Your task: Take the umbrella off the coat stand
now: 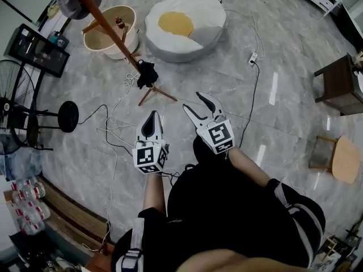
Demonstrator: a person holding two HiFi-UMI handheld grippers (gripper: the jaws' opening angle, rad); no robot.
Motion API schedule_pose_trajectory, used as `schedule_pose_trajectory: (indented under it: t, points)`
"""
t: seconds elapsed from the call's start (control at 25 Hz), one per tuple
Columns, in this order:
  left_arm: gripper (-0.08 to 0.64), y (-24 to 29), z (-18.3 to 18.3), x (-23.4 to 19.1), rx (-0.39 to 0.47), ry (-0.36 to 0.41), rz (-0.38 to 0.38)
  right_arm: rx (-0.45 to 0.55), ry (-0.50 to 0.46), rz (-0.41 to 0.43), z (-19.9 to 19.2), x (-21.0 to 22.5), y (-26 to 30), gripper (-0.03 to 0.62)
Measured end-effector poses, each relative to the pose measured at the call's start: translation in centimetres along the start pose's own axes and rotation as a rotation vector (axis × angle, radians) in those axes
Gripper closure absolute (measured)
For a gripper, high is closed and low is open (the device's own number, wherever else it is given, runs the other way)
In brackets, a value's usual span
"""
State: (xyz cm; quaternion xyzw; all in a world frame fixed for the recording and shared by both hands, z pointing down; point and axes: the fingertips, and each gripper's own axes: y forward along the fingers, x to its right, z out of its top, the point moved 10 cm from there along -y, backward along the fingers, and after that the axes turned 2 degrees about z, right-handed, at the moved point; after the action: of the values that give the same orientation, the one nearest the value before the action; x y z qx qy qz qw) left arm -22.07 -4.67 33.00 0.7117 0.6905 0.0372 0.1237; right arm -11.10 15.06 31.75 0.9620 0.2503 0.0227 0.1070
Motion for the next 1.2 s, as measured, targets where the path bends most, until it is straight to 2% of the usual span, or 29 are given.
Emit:
schedule_pose_trajectory:
  t: [0.36, 0.6, 0.84, 1.2]
  points:
    - [0.561, 10.6, 1.0, 0.4, -0.074, -0.02, 0.066, 0.0, 0.034, 0.078, -0.1, 9.3, 6.3, 0.356]
    - [0.56, 14.7, 1.3, 0.5, -0.102, -0.016, 0.138, -0.009, 0.045, 0.127, -1.3, 14.4, 9.7, 0.348]
    - [0.56, 16.4, 1.8, -1.8, -0.133, -0.025, 0.203, 0.009, 0.065, 0.167, -0.6, 16.7, 13.5, 0.345]
    - [0.56, 20.9, 1.6, -8.5, -0.159, -0.045, 0.273, -0.003, 0.033, 0.25, -0.2, 17.5, 22.3, 0.339]
